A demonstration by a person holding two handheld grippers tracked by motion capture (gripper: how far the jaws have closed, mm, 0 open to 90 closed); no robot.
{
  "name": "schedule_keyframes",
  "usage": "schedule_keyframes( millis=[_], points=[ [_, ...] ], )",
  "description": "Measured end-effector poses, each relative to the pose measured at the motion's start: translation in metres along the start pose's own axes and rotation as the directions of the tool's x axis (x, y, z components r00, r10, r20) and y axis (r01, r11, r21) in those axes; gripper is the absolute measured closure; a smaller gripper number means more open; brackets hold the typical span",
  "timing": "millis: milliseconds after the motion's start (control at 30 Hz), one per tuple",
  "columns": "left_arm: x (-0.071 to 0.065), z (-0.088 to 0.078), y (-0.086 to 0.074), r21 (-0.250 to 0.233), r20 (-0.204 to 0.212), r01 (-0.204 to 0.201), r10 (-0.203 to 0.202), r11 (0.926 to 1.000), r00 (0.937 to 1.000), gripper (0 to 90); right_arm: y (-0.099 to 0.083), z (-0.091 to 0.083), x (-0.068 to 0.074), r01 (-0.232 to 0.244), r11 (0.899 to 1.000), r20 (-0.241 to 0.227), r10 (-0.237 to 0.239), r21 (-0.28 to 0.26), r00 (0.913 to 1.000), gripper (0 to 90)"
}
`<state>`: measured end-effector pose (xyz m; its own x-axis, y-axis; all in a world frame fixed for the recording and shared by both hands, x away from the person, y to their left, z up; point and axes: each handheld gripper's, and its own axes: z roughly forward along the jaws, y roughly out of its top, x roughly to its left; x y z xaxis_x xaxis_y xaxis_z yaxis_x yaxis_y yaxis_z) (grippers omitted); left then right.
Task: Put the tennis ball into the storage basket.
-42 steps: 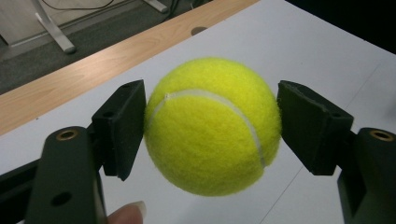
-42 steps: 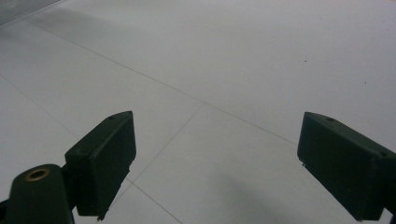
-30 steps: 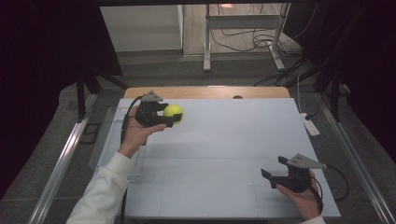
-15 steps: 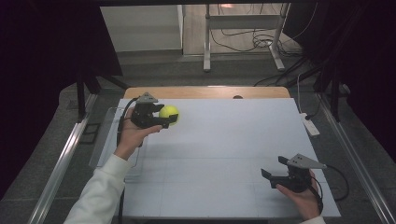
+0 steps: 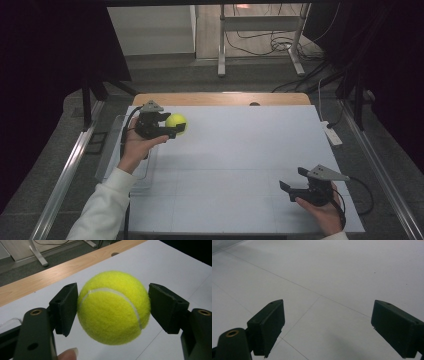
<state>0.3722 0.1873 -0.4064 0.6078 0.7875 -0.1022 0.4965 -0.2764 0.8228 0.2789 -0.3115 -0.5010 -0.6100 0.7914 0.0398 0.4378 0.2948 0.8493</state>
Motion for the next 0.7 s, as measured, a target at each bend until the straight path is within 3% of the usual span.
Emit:
schedule_keyframes(
  millis=[700],
  points=[
    [0.015, -0.004, -0.003, -0.001, -0.041, 0.036, -0.036, 0.9993, 0.9985, 27.5, 0.000, 0.001, 0.000, -0.001, 1.000, -0.003, 0.001, 0.001, 1.0000, 11.8]
  ],
)
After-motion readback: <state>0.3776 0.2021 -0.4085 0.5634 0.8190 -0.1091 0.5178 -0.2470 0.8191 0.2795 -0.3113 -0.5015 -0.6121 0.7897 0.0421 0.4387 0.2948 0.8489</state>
